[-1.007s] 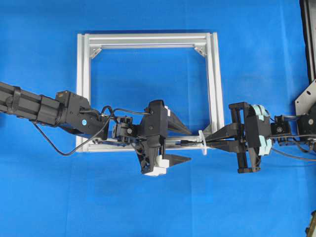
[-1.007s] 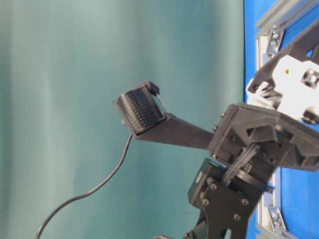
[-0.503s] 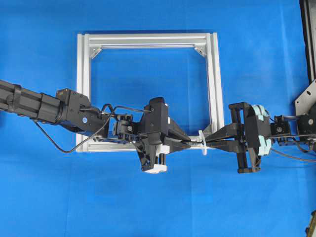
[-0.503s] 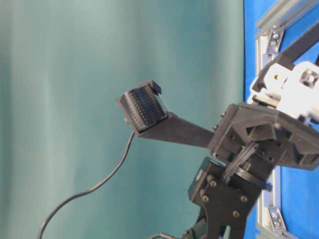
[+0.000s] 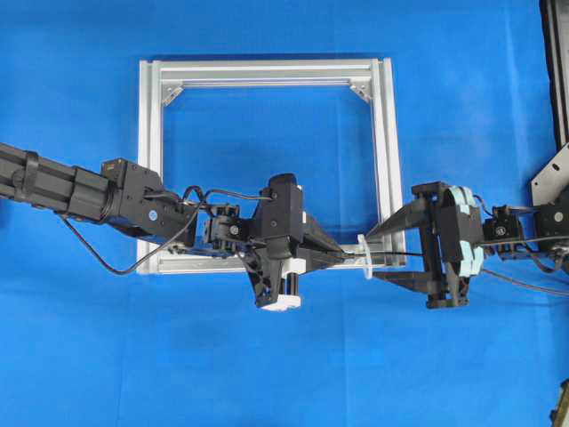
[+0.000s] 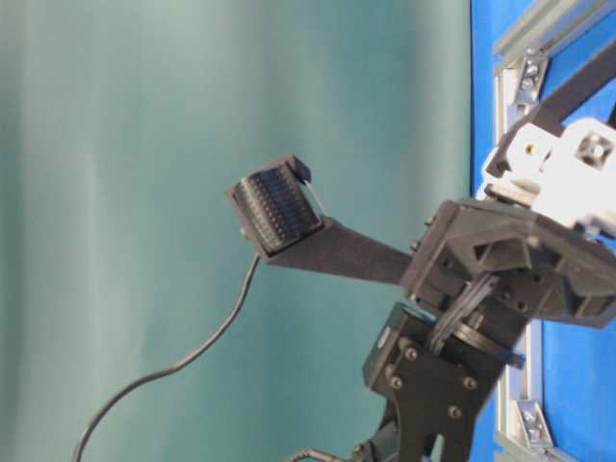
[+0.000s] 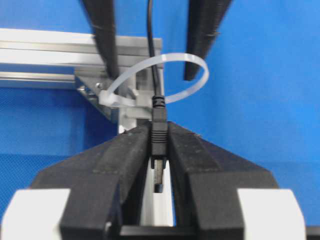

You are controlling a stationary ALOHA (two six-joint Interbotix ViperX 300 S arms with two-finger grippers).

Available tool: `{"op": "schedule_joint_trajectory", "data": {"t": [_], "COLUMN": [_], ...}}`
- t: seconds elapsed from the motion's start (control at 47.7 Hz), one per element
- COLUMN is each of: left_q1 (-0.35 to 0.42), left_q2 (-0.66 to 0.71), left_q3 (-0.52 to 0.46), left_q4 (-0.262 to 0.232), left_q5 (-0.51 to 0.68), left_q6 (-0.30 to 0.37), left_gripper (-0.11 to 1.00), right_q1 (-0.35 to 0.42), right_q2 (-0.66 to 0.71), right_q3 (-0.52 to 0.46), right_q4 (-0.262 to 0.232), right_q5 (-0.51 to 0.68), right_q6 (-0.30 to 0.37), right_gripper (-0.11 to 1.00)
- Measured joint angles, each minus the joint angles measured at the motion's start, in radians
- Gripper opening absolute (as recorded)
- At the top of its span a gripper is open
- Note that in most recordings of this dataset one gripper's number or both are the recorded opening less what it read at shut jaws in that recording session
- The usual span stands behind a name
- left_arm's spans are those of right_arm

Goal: Insert the wire through the string loop located on the right side.
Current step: 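Open the right gripper and pull the cable leftward through the loop with the left gripper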

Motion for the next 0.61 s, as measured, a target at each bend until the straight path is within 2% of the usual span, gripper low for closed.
{"op": "schedule_joint_trajectory", "data": {"t": [0.042, 0.063, 0.189, 0.357, 0.524, 0.608], "left_q1": [0.0, 0.0, 0.0, 0.0, -0.011, -0.021], "left_q2": [0.0, 0.0, 0.0, -0.002, -0.057, -0.129], "left_q3": [-0.002, 0.0, 0.0, 0.006, 0.078, 0.153], "left_q4": [0.0, 0.0, 0.0, 0.0, 0.0, 0.0], "left_q5": [0.0, 0.0, 0.0, 0.003, 0.003, -0.002], "left_q6": [0.002, 0.002, 0.002, 0.005, 0.015, 0.017], "left_gripper": [0.08, 0.08, 0.08, 0.08, 0.08, 0.08], "right_q1": [-0.003, -0.003, -0.003, -0.003, -0.003, -0.005], "right_q2": [0.002, 0.0, -0.002, -0.002, -0.002, -0.002], "right_q3": [0.003, 0.005, 0.008, 0.008, 0.008, 0.006], "right_q4": [0.0, 0.0, 0.0, 0.0, 0.0, 0.0], "right_q5": [0.0, 0.002, 0.002, 0.002, 0.002, 0.005], "right_q6": [-0.005, -0.006, -0.015, -0.017, -0.018, -0.018], "right_gripper": [0.87, 0.89, 0.84, 0.84, 0.84, 0.84]}}
